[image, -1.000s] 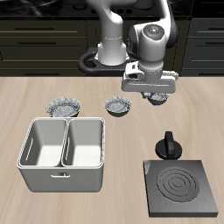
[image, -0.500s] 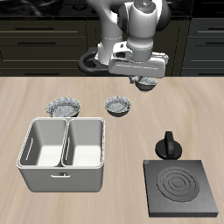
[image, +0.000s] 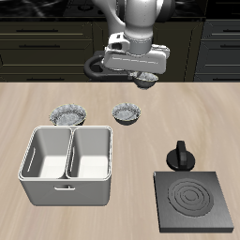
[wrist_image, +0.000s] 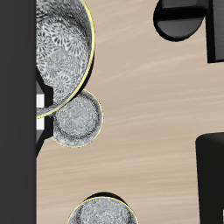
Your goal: Place the smallest bowl inside the left compartment of the bowl drainer
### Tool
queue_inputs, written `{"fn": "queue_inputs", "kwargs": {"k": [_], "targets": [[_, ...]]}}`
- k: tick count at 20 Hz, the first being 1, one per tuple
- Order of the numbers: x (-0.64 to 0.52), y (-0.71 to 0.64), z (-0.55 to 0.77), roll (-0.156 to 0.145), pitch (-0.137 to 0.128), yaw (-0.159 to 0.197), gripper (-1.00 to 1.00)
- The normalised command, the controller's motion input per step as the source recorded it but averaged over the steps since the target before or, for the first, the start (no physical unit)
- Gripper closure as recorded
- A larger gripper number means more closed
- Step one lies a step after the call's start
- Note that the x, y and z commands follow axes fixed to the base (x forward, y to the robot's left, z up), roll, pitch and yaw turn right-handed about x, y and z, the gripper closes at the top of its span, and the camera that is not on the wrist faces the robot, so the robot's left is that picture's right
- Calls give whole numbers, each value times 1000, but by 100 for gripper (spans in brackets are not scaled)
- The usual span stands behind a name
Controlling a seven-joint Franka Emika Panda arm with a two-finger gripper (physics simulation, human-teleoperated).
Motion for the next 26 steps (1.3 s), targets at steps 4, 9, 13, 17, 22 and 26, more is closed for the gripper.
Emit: {"fn": "queue_inputs", "kwargs": {"k": [4,9,13,17,22,26], "targets": [[87,-396,338,-24,-9,5,100],[74,-439,395,-22,-7,-42,100],[76,-442,318,-26,-15,-18,100],[84,-275,145,-4,12,8,100],[263,-199,214,19,28,53,100],[305,-80,214,3,30,-10,100]]}}
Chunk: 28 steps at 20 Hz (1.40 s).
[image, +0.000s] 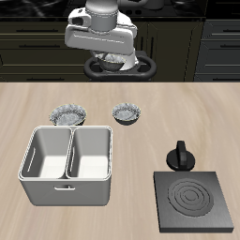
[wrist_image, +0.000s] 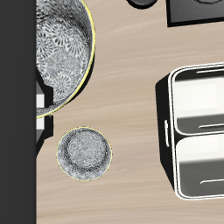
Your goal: Place the smallest bowl inside the left compartment of the bowl drainer
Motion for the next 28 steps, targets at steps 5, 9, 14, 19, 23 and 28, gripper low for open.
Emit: {"fn": "queue_inputs", "kwargs": {"k": [5,9,14,19,23,28], "targets": [[477,-245,238,-14,54,0,100],[319,-175,161,-6,3,35,100],[472,-214,49,64,61,-12,100],[159,-74,-18,-13,15,-10,100],[568,-182,94,52,17,18,100],[264,-131,173,-2,-20,29,100]]}}
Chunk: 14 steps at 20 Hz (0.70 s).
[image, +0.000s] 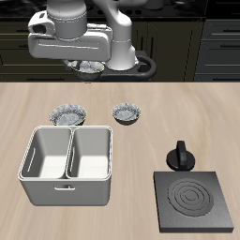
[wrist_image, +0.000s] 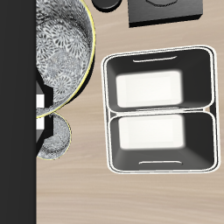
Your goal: Place the smallest bowl inside the left compartment of the bowl drainer
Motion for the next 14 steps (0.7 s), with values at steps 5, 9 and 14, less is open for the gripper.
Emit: {"fn": "queue_inputs", "kwargs": {"k": [5,9,14], "targets": [[320,-132,164,-28,-1,13,100],[258,18,97,33,-13,5,100],[325,-194,116,-10,-5,-7,100]]}}
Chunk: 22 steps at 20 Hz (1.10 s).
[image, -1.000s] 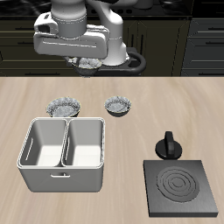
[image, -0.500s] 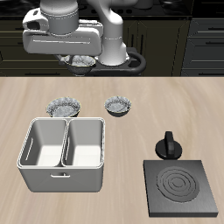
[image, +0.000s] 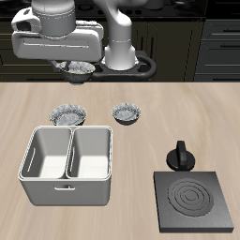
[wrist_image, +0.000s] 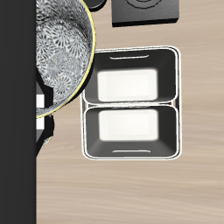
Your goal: Place the smallest bowl inside the left compartment of the bowl drainer
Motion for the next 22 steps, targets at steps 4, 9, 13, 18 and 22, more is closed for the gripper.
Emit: {"fn": "queue_inputs", "kwargs": {"k": [4,9,13,18,22], "targets": [[287,-186,60,-54,-12,5,100],[314,-107,-10,-28,-16,-3,100],[291,-7,8,5,-35,-16,100],[149,-1,-25,-8,-10,-9,100],[80,-95,-125,-16,13,2,100]]}}
